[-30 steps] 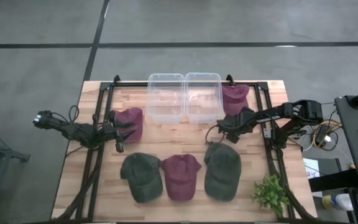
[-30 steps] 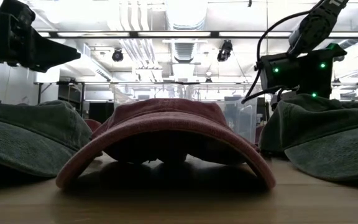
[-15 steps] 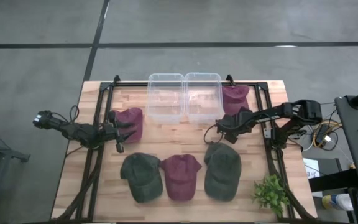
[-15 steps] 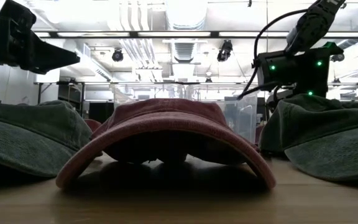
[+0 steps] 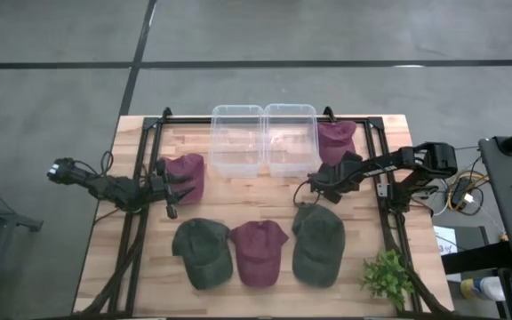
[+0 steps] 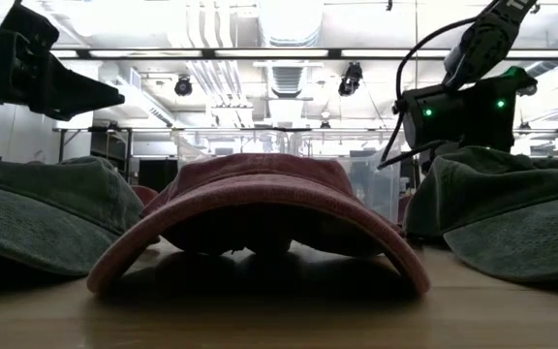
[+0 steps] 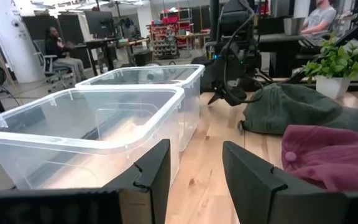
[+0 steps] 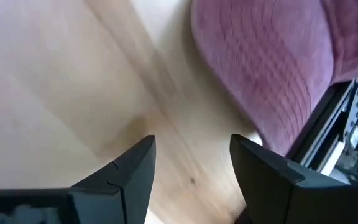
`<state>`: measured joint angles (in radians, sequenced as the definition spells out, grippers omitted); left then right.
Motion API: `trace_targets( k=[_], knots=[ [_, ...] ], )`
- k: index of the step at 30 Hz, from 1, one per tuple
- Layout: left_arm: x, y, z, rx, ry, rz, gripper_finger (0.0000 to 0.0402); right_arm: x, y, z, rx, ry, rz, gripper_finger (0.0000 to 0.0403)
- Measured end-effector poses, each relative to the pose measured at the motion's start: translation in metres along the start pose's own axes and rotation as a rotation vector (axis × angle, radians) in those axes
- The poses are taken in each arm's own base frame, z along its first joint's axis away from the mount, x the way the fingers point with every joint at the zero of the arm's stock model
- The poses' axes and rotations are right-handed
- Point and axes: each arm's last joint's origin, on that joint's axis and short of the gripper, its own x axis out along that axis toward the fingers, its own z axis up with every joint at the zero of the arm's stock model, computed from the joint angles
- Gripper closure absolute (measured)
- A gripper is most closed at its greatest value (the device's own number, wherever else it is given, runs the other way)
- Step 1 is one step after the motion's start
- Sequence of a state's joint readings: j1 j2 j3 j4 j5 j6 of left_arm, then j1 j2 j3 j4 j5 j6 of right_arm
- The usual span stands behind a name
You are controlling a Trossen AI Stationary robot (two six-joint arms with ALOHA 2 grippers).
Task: Pick & Place hat
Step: Put the top right red cap into the right transparent bin
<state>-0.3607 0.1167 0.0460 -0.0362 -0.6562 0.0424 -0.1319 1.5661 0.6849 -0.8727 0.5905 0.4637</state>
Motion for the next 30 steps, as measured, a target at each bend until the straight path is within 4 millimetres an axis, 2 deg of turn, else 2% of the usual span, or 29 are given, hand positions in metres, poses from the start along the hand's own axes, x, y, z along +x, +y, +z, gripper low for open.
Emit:
trace_targets(
  k=[4, 9, 12, 15, 24, 30],
  knots=[
    [0.0, 0.0, 0.0, -0.058, 0.0, 0.0, 0.0262, -0.01, 0.003, -0.001, -0.033, 0.001, 0.009, 0.02],
    [0.0, 0.0, 0.0, -0.101, 0.0, 0.0, 0.0262, -0.035, 0.01, -0.002, -0.096, -0.044, 0.036, 0.02],
    [0.0, 0.0, 0.0, -0.102, 0.0, 0.0, 0.0262, -0.051, 0.006, -0.008, -0.126, -0.043, -0.067, 0.02],
    [0.0, 0.0, 0.0, -0.104, 0.0, 0.001, 0.0262, -0.059, 0.001, -0.01, -0.092, -0.086, -0.183, 0.02],
    [0.0, 0.0, 0.0, -0.108, -0.006, 0.0, 0.0262, -0.035, 0.0, 0.0, -0.093, 0.016, -0.172, 0.02],
    [0.0, 0.0, 0.0, -0.136, -0.006, -0.001, 0.0262, -0.009, 0.0, 0.008, -0.097, 0.143, -0.213, 0.02]
  ],
)
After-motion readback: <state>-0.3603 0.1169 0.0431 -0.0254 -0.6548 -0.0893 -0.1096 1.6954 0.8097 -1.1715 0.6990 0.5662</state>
